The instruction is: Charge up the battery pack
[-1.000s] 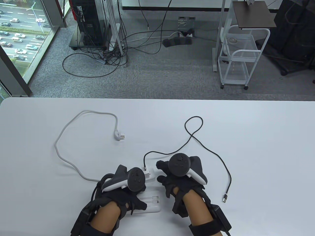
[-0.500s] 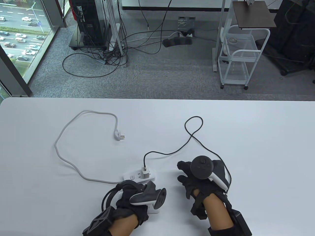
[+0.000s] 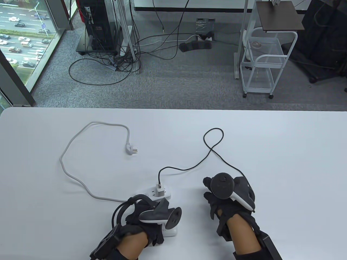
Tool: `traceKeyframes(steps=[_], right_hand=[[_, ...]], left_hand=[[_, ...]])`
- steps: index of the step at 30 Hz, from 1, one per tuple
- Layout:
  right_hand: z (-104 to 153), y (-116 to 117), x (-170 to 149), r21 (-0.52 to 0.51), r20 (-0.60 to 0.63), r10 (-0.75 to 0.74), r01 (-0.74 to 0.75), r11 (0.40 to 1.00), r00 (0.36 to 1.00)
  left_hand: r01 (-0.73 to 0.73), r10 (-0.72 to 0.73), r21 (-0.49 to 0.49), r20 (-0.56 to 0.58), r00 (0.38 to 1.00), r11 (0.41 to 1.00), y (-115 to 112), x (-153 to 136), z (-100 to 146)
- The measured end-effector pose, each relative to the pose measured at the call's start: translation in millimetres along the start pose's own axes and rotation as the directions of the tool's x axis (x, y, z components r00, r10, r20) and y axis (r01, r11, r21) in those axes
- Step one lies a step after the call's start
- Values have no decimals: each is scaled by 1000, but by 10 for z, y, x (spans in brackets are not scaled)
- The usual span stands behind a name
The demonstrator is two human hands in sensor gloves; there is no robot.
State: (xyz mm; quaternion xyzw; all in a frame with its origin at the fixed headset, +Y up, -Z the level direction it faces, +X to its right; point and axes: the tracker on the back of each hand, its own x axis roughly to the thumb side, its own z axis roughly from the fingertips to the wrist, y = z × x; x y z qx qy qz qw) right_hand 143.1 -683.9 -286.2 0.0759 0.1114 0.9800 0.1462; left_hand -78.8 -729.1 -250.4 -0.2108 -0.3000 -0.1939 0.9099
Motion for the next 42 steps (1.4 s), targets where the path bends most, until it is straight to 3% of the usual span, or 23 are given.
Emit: traceKeyframes(steps=[5, 9, 16, 20, 23, 25, 36, 42], right_hand=[[39, -19, -154, 16, -89, 107, -106, 994, 990], [53, 24, -310, 65, -144, 194, -187, 980, 970], [102, 135, -590, 191, -191, 373, -338, 921, 908], [144, 219, -809, 296, -212, 502, -434, 851, 839], [192, 278, -922, 341, -165, 479, -406, 848, 862], [224, 297, -957, 309, -125, 439, -385, 869, 890], [242, 354, -1027, 220, -66, 340, -319, 922, 938], [215, 405, -998, 245, -40, 352, -332, 911, 935]], left_hand=[[-149, 151, -49, 32, 988, 988, 5, -155, 51], [-232, 233, -26, 49, 971, 972, 34, -303, 142], [-521, 523, -55, 146, 840, 852, -41, -601, 258], [-566, 567, -67, 188, 802, 822, -94, -713, 262], [-616, 617, -82, 218, 756, 783, -144, -782, 248], [-626, 627, -87, 229, 745, 775, -155, -810, 247], [-603, 602, -76, 229, 765, 794, -150, -811, 239], [-588, 589, -79, 218, 778, 805, -154, -796, 240]])
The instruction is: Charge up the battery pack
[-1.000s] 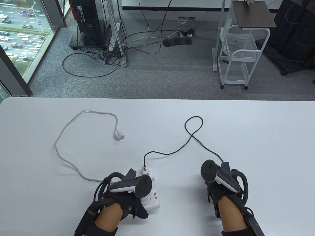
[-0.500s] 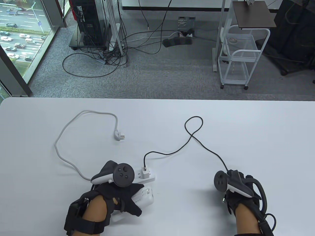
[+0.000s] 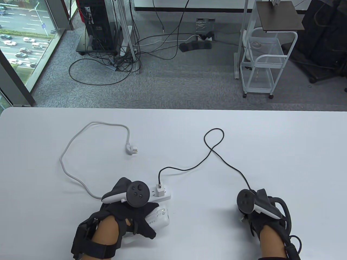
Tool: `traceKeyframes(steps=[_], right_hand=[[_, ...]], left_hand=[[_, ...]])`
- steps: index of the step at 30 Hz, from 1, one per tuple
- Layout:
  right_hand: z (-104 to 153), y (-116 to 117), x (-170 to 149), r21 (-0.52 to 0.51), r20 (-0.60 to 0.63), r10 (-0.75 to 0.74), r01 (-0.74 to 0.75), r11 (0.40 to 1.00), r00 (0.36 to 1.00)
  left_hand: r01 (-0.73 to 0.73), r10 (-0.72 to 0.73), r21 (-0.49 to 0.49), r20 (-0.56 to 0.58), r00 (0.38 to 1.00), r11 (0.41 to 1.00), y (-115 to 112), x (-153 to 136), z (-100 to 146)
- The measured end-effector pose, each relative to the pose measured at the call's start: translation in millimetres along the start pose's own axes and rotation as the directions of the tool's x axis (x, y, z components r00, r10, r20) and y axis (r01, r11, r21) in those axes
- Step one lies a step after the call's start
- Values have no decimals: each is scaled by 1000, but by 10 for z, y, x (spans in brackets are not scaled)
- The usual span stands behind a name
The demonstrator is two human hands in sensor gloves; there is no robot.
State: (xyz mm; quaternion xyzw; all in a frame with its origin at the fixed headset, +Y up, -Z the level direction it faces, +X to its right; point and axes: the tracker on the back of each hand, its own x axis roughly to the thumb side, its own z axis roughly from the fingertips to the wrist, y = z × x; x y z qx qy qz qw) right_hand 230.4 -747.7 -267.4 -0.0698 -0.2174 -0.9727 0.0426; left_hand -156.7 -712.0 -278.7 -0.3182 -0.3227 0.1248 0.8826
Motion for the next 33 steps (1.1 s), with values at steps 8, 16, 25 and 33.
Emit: traceKeyframes(steps=[8, 16, 25, 33], right_hand=[[34, 24, 79, -63, 43, 80, -77, 995, 996], [58, -123, 134, -238, 134, -12, 44, 970, 991], [-64, -514, 520, -261, 265, -146, 216, 941, 953], [-135, -600, 868, -273, 430, -246, 385, 882, 869]], left_hand=[[-4, 4, 11, -20, 1000, 1000, 1, -47, 33], [18, -19, 52, 15, 1000, 998, 38, 14, 66], [76, -79, 97, 25, 997, 992, 91, 109, 110], [76, -77, 139, 2, 997, 987, 149, 67, 199]])
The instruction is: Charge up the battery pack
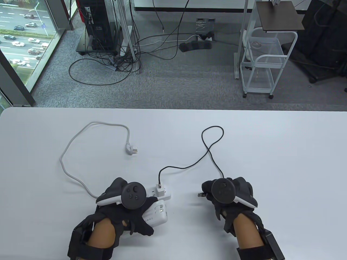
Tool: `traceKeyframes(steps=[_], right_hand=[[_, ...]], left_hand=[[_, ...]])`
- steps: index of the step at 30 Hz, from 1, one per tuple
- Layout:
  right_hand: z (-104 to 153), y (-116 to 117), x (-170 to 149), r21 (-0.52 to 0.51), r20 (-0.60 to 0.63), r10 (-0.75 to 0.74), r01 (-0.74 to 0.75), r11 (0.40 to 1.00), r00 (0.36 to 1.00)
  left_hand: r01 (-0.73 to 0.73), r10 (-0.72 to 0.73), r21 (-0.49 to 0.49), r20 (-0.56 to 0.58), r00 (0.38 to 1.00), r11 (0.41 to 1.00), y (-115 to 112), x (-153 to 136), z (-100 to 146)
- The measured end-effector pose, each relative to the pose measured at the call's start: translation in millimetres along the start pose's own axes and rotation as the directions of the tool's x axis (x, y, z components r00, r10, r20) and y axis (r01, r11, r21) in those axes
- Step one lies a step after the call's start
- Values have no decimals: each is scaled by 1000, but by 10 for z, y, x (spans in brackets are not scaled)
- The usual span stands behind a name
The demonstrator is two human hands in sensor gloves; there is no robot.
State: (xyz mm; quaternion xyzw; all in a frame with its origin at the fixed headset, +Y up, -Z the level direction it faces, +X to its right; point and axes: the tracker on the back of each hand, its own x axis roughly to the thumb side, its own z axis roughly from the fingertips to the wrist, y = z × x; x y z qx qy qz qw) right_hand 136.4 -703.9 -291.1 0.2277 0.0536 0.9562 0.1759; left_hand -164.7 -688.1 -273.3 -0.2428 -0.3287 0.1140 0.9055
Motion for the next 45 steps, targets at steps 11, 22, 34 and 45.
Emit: traceKeyframes(steps=[11, 22, 34, 45], right_hand=[[18, 125, 464, 49, 153, -234, 229, 972, 960], [16, 232, 655, 112, 183, -261, 244, 963, 948], [-1, 293, 740, 184, 179, -198, 164, 969, 964], [19, 331, 807, 243, 157, -211, 169, 955, 965]], left_hand=[[6, -7, -26, -74, 997, 1000, -34, -85, 2], [65, -71, -61, -94, 993, 996, -74, 0, -33], [100, -107, -85, -82, 991, 991, -88, 65, -58], [213, -218, -76, -64, 974, 974, -77, 240, -79]])
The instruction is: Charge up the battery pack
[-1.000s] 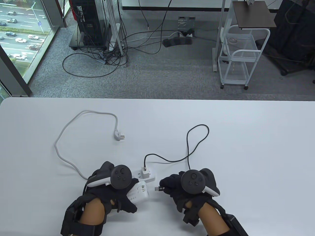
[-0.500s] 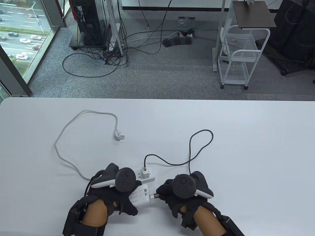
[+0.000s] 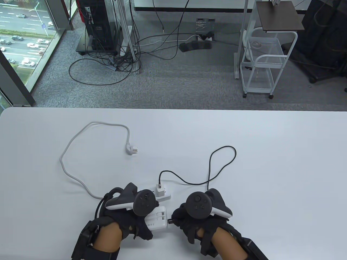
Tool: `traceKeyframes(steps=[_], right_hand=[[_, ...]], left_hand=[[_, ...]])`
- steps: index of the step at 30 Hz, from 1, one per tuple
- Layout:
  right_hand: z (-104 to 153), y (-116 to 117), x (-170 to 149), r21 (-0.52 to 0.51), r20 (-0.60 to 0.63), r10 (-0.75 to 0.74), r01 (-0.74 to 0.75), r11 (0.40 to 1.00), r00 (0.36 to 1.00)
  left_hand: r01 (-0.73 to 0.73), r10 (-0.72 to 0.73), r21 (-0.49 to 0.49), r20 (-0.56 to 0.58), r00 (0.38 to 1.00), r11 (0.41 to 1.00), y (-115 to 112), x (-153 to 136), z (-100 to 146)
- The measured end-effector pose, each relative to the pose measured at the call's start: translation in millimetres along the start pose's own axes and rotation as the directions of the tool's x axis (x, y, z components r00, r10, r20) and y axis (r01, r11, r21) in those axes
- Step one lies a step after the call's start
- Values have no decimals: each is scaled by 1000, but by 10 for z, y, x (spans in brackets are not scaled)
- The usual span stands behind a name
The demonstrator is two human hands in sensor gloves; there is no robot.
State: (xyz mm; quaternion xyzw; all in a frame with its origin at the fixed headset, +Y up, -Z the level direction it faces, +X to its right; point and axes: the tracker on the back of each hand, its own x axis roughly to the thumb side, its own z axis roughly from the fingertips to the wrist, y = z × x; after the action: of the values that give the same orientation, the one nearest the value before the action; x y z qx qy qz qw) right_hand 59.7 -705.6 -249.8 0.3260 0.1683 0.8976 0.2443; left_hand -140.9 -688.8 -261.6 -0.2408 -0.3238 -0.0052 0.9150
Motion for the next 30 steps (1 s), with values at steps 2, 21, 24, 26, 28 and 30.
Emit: traceKeyframes(steps=[2, 21, 24, 26, 28, 30], right_hand=[[-6, 11, 23, -9, 12, 3, -3, 1000, 1000], [317, -389, -500, -280, -164, 101, -145, 949, 981], [326, -412, -598, -287, -207, 119, -176, 942, 971], [330, -416, -638, -280, -222, 112, -173, 944, 969], [335, -412, -668, -270, -236, 105, -169, 948, 966], [338, -408, -680, -265, -242, 103, -168, 949, 965]], left_hand=[[5, -5, -7, -9, 1000, 1000, 9, 22, 2], [46, -41, -79, 71, 997, 996, -150, 303, -210], [139, -135, -90, 42, 990, 986, -179, 375, -247], [187, -186, -82, 27, 982, 979, -191, 413, -266], [212, -211, -80, 16, 977, 974, -209, 438, -294], [225, -225, -89, 10, 974, 970, -229, 453, -316]])
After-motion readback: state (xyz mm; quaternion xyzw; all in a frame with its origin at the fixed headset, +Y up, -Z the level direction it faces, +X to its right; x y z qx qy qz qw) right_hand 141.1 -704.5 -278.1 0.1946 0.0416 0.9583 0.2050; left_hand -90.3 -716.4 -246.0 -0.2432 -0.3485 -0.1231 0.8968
